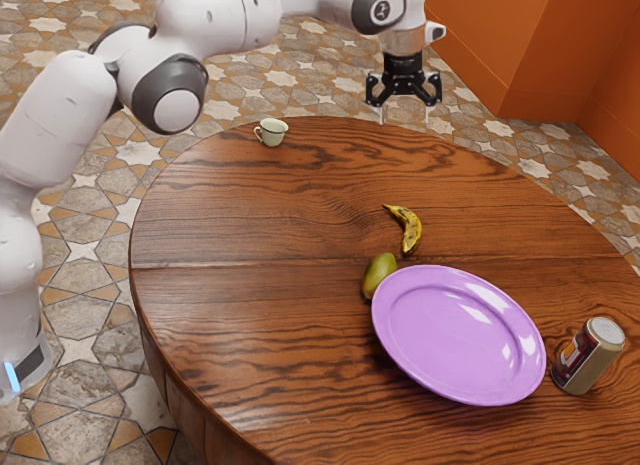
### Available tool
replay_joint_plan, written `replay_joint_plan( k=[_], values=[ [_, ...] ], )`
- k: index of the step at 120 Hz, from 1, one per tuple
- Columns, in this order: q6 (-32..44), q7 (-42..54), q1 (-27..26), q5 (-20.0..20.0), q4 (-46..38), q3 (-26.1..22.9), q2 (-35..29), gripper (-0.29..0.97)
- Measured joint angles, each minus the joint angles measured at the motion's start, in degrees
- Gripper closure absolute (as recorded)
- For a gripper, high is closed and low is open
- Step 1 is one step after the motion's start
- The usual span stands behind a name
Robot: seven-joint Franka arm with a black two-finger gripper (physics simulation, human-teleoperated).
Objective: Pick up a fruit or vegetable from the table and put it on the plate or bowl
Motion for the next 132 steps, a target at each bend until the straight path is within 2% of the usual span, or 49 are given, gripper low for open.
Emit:
replay_joint_plan(
  k=[30,50,71,132],
  values=[
    [1.88,-5.31,-4.51,-0.17,0.57,-1.20,3.69,0.01],
    [1.28,-8.94,-8.41,-0.11,-0.46,-0.98,3.35,0.01],
    [-0.13,-11.94,-8.67,0.00,-4.08,-0.70,1.43,0.00],
    [-0.32,-17.80,-8.35,-0.11,-4.20,-0.72,8.23,0.01]
  ],
)
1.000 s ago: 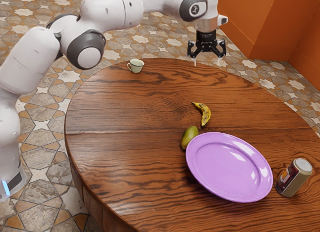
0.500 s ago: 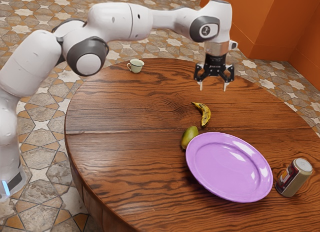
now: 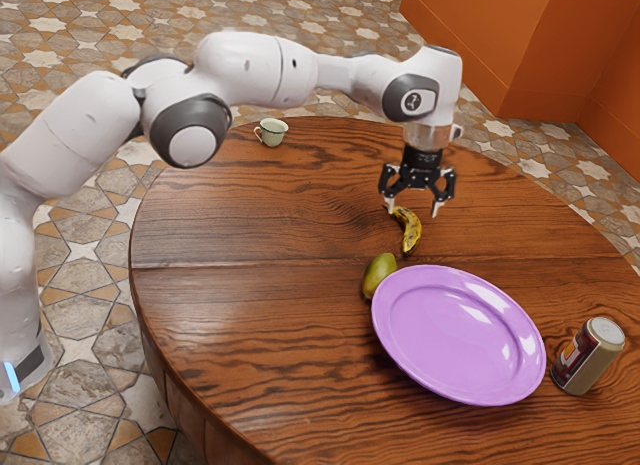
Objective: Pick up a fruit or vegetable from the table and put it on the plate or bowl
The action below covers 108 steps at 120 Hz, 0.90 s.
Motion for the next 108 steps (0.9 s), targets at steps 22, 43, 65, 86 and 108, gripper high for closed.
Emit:
replay_joint_plan(
  k=[22,43,65,86,108],
  values=[
    [0.91,-1.25,0.38,0.00,0.35,0.05,0.92,0.02],
    [2.65,-2.10,0.40,-0.01,0.61,0.00,2.49,0.02],
    [3.65,-2.87,0.48,-0.01,0.69,0.07,3.61,0.06],
    [4.61,-3.45,0.48,0.00,0.70,0.05,4.37,0.14],
    [4.82,-3.84,0.26,0.06,0.75,0.05,4.24,0.46]
  ],
)
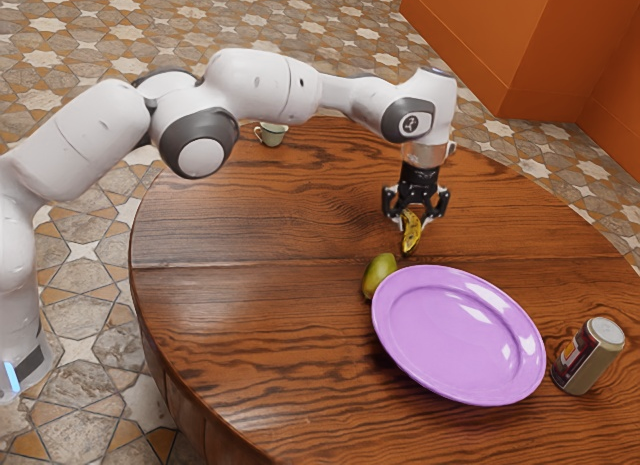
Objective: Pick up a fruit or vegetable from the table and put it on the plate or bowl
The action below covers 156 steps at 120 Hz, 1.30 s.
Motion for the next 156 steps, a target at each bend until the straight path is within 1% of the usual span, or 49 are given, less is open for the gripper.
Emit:
replay_joint_plan(
  k=[3,24,34,42,56,95,106,120,129,136,145,156],
  values=[
    [0.01,-0.03,-0.03,0.01,0.00,-0.02,0.00,0.49],
    [-0.18,-0.24,-0.58,0.13,0.00,-0.04,-0.89,0.51],
    [-1.09,-0.31,-1.94,0.72,-0.02,-0.27,-3.94,0.52],
    [-2.38,-0.33,-4.34,1.37,-0.03,-0.30,-6.46,0.51],
    [-3.89,-0.34,-9.18,2.16,-0.16,-0.23,-8.29,0.52],
    [-4.70,-0.02,-22.09,3.70,-0.13,-0.40,-8.21,0.52],
    [-4.45,0.10,-24.47,3.80,-0.12,-0.42,-7.88,0.52],
    [-4.10,0.21,-25.21,3.85,-0.15,-0.42,-7.63,0.52],
    [-3.93,0.25,-25.36,3.78,-0.23,-0.44,-7.29,0.33],
    [-3.82,0.30,-25.31,3.77,-0.23,-0.33,-7.19,0.21],
    [-3.79,0.36,-25.13,3.84,-0.16,-0.24,-7.20,0.13],
    [-3.78,0.65,-24.86,3.88,-0.14,-0.16,-7.18,0.07]
  ],
)
